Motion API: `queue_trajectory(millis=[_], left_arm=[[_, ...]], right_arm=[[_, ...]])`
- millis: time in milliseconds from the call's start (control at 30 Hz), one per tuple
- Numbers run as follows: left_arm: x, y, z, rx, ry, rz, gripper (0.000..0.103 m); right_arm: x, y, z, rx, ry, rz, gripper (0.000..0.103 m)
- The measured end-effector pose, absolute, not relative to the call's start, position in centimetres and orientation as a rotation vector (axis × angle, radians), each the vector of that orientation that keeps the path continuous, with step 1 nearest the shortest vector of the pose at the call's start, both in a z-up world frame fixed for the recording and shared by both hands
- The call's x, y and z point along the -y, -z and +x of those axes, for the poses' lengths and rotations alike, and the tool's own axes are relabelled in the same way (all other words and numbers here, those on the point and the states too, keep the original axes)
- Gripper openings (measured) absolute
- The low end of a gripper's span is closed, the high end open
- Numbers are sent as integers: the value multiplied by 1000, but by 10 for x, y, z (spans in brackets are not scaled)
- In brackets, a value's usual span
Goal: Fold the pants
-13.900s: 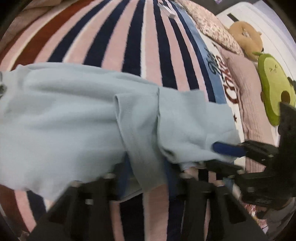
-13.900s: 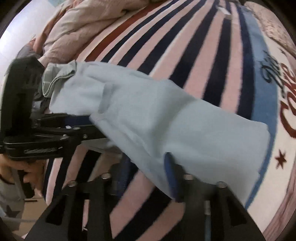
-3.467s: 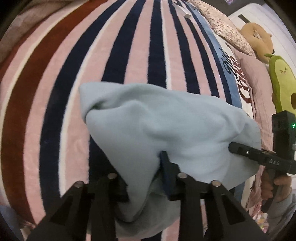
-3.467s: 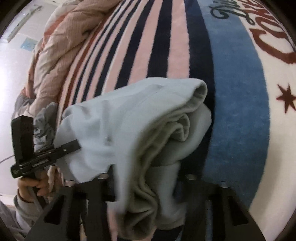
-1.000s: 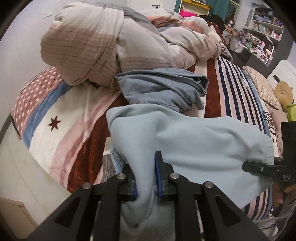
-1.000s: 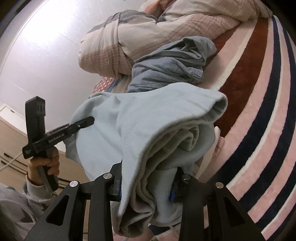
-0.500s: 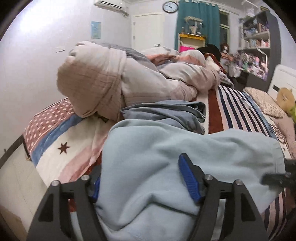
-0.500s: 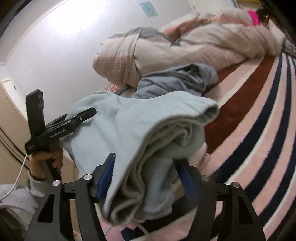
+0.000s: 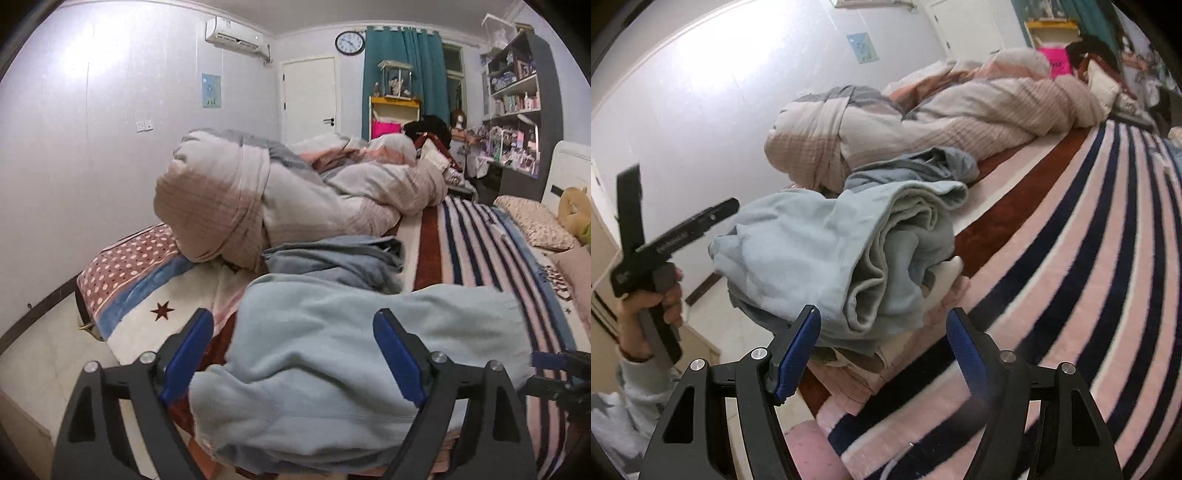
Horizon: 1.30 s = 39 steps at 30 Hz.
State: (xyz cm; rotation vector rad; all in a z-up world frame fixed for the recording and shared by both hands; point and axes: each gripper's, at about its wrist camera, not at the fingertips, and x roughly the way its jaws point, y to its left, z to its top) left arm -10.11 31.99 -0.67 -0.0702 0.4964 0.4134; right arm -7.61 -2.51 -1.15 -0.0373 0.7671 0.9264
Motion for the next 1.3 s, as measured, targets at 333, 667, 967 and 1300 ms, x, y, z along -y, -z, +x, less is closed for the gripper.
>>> queue_trajectory(millis=[333, 667, 967, 1300], left_arm=[[-239, -22, -115, -405, -242, -79, 92], [-131, -34, -122, -323, -15, -40, 101], [-82, -41, -123, -308, 56, -12, 102], [-71, -38, -119, -318, 69, -14, 102]], right_arm=[[101, -31, -117, -586, -719, -4, 90], [182, -71, -162, -398, -473, -28, 102], [216, -75, -178, -348, -381, -39, 102], [235, -77, -179, -347, -371, -25, 102]])
